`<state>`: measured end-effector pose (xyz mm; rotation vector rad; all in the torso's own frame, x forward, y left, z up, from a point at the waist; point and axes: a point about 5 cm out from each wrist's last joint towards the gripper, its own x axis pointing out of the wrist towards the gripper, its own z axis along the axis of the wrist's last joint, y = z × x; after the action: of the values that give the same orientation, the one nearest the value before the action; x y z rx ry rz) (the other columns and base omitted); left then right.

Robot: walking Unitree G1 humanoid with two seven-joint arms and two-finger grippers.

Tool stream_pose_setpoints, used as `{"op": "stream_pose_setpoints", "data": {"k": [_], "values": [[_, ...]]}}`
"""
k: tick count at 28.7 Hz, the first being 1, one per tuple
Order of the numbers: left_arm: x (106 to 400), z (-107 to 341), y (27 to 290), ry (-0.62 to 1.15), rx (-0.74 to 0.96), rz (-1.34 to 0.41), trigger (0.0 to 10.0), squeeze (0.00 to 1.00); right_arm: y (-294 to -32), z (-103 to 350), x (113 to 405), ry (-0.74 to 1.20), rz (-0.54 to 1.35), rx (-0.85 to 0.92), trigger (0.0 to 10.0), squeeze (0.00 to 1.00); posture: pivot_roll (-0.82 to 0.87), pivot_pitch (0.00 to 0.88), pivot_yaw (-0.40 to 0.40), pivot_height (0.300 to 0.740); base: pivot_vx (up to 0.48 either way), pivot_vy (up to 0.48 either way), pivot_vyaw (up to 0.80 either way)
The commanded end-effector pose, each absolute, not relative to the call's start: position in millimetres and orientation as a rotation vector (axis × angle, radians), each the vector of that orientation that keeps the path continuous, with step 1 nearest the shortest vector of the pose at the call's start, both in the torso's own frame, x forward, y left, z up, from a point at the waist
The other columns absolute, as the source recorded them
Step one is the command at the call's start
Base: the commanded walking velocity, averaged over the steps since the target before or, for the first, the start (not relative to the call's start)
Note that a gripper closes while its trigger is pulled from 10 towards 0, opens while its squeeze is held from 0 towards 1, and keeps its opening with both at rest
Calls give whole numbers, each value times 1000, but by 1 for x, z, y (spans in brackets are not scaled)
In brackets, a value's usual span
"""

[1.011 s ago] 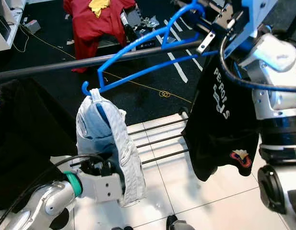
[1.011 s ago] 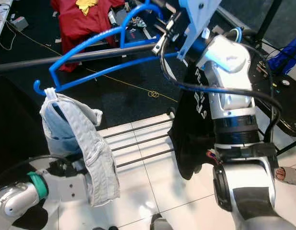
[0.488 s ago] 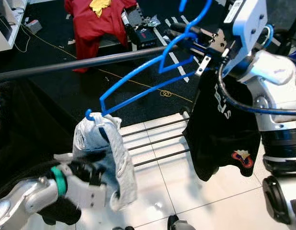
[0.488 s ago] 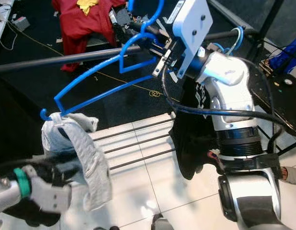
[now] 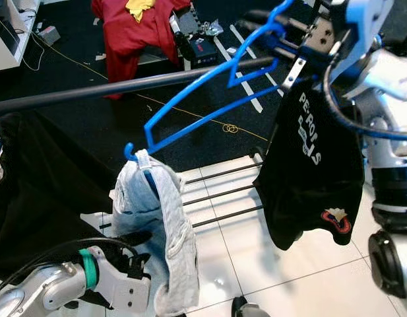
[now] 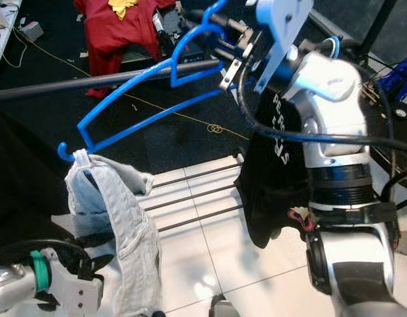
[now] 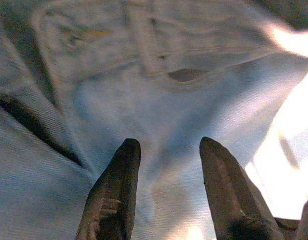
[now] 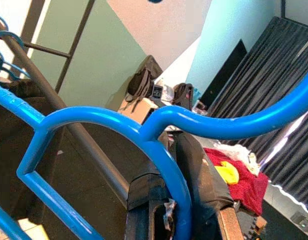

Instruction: Hang hanger

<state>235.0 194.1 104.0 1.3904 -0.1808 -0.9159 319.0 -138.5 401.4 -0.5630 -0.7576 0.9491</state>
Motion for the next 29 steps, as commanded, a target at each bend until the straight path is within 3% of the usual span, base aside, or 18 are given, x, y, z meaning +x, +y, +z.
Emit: {"op": "stream_pose_setpoints", "data": {"k": [1,11,24,29], "values": [[229,96,199,-148,1394,-940,10000,0,-141,410,314,-795,960,-540,10000,0,-153,154,112,740,0,0,0],[233,105,210,-160,1427,-936,10000,0,-140,373,300,-593,1209,-637,10000,0,-149,160,125,740,0,0,0],[214,83,205,-116,1388,-1031,10000,0,-149,395,306,-659,1110,-623,10000,0,-156,162,121,740,0,0,0],[216,80,207,-59,1286,-958,10000,0,-153,401,307,-688,1055,-592,10000,0,-154,162,118,740,0,0,0]]}}
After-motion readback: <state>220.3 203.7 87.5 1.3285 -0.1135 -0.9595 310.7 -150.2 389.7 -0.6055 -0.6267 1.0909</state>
